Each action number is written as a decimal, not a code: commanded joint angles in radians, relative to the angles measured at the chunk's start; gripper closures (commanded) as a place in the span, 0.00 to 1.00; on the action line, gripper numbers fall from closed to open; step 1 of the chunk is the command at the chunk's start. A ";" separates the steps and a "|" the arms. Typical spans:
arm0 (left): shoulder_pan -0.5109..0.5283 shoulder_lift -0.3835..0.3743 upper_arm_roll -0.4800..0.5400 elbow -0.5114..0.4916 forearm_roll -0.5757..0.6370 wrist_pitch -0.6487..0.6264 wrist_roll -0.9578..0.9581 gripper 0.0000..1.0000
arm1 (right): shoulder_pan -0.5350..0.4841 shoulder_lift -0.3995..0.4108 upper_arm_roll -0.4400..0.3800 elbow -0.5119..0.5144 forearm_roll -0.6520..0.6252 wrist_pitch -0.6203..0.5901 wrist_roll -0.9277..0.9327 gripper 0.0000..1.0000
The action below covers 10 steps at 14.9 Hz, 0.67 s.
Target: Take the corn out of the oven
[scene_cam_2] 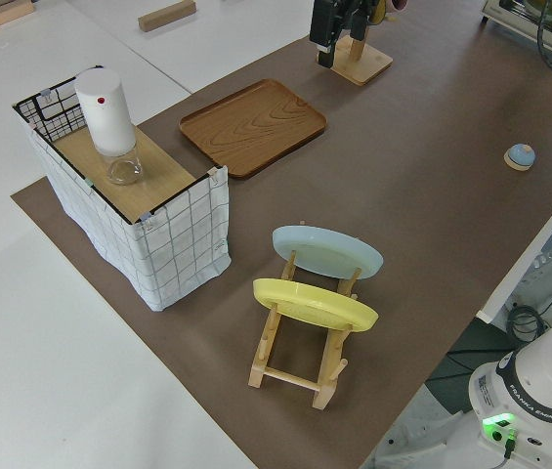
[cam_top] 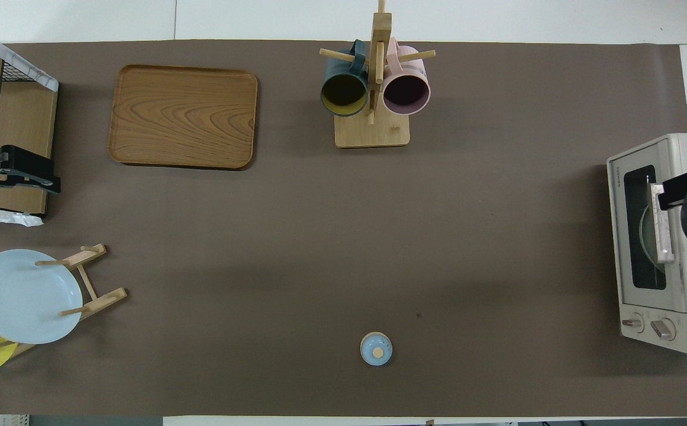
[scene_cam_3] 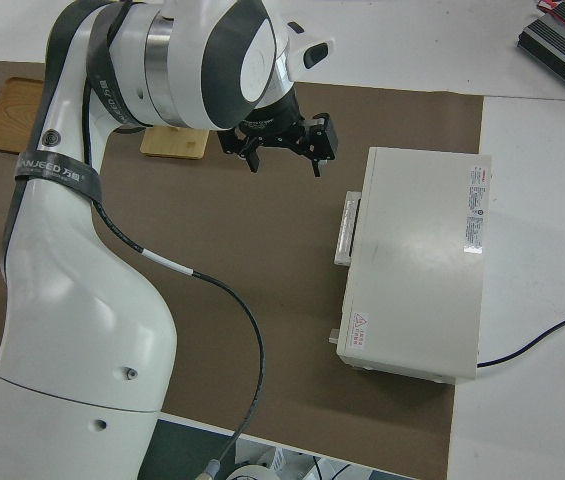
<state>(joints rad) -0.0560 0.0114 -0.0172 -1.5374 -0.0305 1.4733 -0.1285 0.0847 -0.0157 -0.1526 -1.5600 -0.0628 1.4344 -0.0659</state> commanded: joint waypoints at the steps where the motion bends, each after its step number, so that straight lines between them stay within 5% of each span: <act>1: 0.012 -0.007 -0.004 -0.007 -0.009 0.004 0.004 0.00 | -0.009 0.013 0.002 0.017 0.031 0.001 0.006 0.00; 8: 0.012 -0.007 -0.004 -0.007 -0.009 0.004 0.004 0.00 | -0.025 -0.007 0.001 -0.030 0.031 0.062 0.005 0.00; 9: 0.012 -0.007 -0.004 -0.007 -0.009 0.004 0.004 0.00 | -0.031 -0.036 0.001 -0.091 0.031 0.133 -0.005 0.34; 10: 0.012 -0.007 -0.004 -0.007 -0.009 0.004 0.004 0.00 | -0.040 -0.056 -0.001 -0.145 0.031 0.185 -0.029 0.78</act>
<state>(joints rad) -0.0560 0.0114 -0.0172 -1.5374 -0.0305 1.4733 -0.1285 0.0711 -0.0195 -0.1529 -1.5893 -0.0627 1.5161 -0.0622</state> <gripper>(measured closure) 0.000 0.070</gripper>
